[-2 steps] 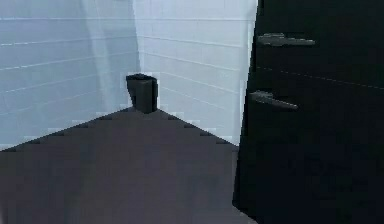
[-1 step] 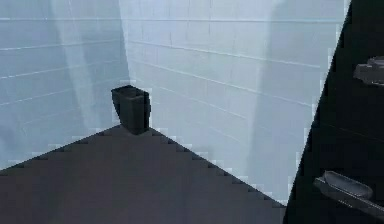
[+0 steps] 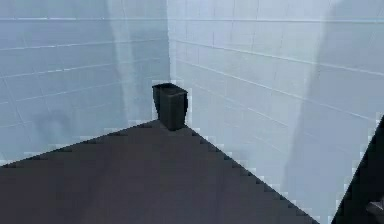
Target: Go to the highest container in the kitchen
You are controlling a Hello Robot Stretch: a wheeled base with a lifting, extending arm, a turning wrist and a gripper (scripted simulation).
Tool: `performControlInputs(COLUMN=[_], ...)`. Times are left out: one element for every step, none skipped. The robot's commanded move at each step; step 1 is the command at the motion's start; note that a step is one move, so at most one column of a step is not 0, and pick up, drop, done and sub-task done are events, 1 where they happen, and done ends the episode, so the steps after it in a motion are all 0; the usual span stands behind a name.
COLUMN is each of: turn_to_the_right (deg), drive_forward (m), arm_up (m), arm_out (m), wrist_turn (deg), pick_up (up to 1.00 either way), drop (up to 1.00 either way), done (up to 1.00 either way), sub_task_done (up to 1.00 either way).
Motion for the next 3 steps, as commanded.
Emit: performControlInputs(turn_to_the_right=[0.0,-6.0,0.0], drive_forward=[1.00,0.00,0.40], arm_up=[0.00,0.00,0.00], arm_out=[0.00,0.00,0.00], wrist_turn=[0.0,0.0,0.0], pick_up=[0.00,0.00,0.00], drop=[0.00,0.00,0.00], done=[0.00,0.00,0.00], sub_task_done=[0.00,0.00,0.00])
